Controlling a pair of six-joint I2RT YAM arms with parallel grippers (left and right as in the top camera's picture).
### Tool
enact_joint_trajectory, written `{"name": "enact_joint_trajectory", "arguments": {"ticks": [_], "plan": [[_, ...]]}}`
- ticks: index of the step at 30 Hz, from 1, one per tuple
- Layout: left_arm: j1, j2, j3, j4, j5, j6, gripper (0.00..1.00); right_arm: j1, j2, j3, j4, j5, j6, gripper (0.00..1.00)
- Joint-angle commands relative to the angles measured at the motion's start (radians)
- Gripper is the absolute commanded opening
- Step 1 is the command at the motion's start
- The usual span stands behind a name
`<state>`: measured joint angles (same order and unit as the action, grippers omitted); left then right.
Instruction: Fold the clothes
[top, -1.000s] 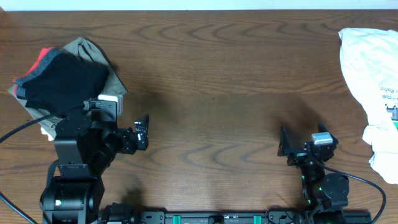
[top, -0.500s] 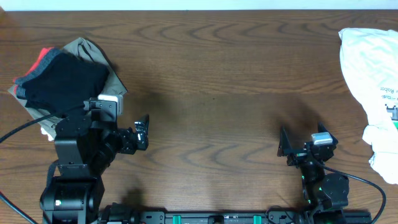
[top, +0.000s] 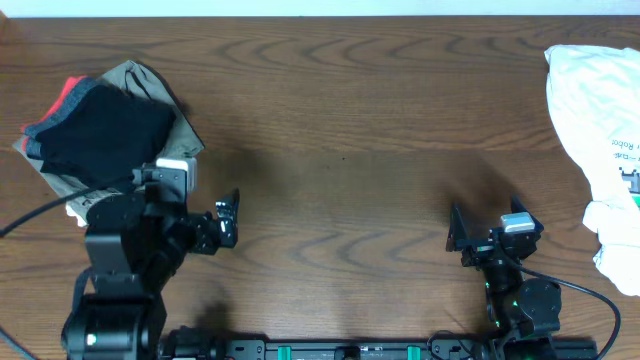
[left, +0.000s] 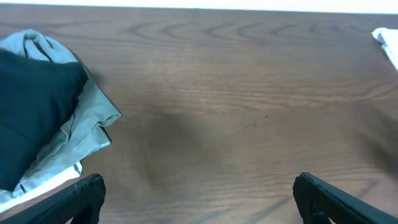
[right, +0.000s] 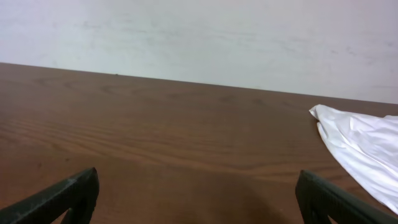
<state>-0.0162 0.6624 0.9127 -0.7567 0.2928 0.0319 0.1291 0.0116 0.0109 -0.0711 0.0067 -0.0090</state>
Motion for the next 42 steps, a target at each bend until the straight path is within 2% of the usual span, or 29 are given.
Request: {"name": "enact_joint_trajectory", "arguments": {"ticks": [1,5,12,21,31,42], "plan": [[-0.003,-0.068,-0.021,-0.003,-0.006,0.022,0.98,-0.010,-0.007,-0.006,-0.003,-0.007,-0.011,0.99],[-0.026,-0.167,-0.074,-0.007,-0.107,0.026,0.98,-0.010,-0.007,-0.006,-0.002,-0.007,-0.011,1.00],[-0.049,-0.388,-0.335,0.017,-0.183,0.028,0.98,-0.010,-0.007,-0.006,-0.003,-0.007,-0.011,0.99],[-0.049,-0.604,-0.689,0.386,-0.198,0.028,0.98,-0.010,-0.007,-0.006,-0.002,-0.007,-0.011,0.99],[-0.049,-0.661,-0.903,0.731,-0.280,0.037,0.98,-0.010,-0.007,-0.006,-0.002,-0.007,-0.011,0.99],[-0.048,-0.661,-0.909,0.687,-0.286,0.043,0.98,-0.010,-0.007,-0.006,-0.002,-0.007,-0.011,0.99]]}}
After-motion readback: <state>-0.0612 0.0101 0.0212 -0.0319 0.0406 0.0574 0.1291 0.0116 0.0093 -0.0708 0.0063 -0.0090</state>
